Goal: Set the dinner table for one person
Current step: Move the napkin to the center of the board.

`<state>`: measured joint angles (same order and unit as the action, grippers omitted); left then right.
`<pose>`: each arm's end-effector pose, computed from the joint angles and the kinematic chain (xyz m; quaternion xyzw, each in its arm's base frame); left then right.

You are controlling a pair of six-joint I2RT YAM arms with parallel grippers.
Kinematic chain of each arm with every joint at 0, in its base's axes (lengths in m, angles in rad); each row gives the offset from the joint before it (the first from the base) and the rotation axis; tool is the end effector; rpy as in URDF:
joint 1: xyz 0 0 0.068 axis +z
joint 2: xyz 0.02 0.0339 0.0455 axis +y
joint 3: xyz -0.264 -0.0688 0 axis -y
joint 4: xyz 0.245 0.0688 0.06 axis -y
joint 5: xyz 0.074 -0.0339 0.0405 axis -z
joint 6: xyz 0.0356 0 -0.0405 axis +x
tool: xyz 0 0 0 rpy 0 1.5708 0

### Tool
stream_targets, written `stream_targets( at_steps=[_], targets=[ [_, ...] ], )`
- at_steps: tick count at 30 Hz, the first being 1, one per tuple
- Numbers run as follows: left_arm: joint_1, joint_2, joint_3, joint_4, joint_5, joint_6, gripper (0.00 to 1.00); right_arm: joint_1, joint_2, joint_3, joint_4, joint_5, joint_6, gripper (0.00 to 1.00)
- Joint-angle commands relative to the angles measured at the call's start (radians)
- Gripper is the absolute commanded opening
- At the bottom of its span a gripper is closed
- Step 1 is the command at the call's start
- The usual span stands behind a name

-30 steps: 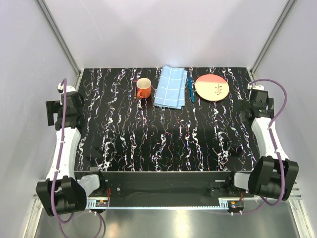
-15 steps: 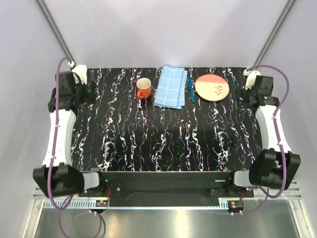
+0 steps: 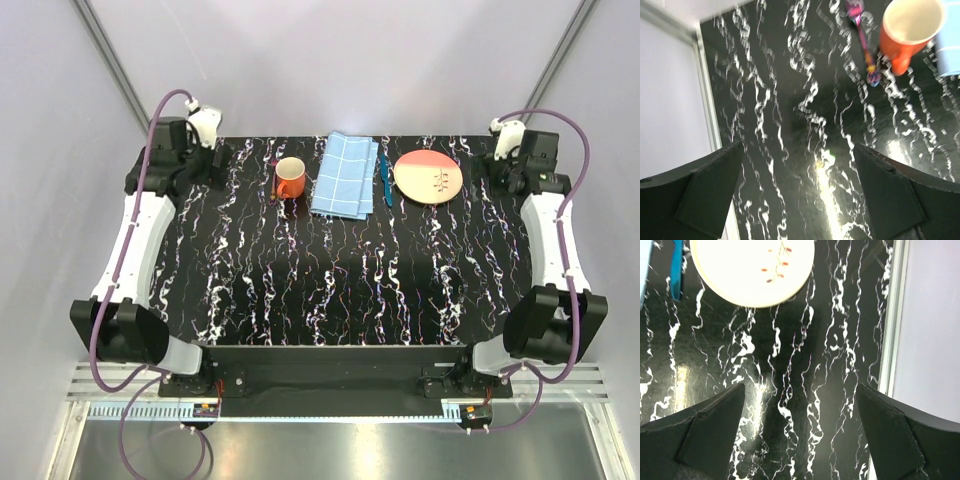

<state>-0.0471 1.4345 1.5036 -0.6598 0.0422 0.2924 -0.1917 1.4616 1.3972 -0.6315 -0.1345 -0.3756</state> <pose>0.3150 -0.0164 0.3908 0.1588 0.8678 0.0391 0.4693 0.3184 -0.0569 0.3500 -0.1113 0.8974 -0.0599 0.4228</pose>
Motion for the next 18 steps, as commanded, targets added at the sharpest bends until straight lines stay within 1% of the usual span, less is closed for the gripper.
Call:
stream_targets(
  at_steps=[1,5,7,8,12,15,18],
  targets=[
    [-0.048,0.015,0.085,0.023,-0.004,0.033,0.99,0.0,0.019,0.085,0.009,-0.048,-0.022,1.0],
    [-0.128,0.041,0.107,0.023,-0.037,0.082,0.99,0.02,0.057,0.153,0.006,-0.07,-0.036,1.0],
    [-0.161,0.067,0.119,0.023,-0.039,0.085,0.99,0.029,0.088,0.177,0.0,-0.082,-0.04,1.0],
    [-0.177,0.078,0.124,0.02,-0.063,0.08,0.99,0.038,0.095,0.192,0.001,-0.083,-0.034,1.0],
    [-0.221,0.162,0.158,0.019,-0.131,0.074,0.99,0.058,0.135,0.207,0.003,-0.114,-0.028,1.0],
    [-0.273,0.208,0.184,0.019,-0.195,0.103,0.99,0.066,0.163,0.201,0.013,-0.143,-0.029,1.0],
    [-0.319,0.283,0.243,0.019,-0.225,0.132,0.99,0.078,0.196,0.2,0.016,-0.117,-0.045,1.0]
  ],
)
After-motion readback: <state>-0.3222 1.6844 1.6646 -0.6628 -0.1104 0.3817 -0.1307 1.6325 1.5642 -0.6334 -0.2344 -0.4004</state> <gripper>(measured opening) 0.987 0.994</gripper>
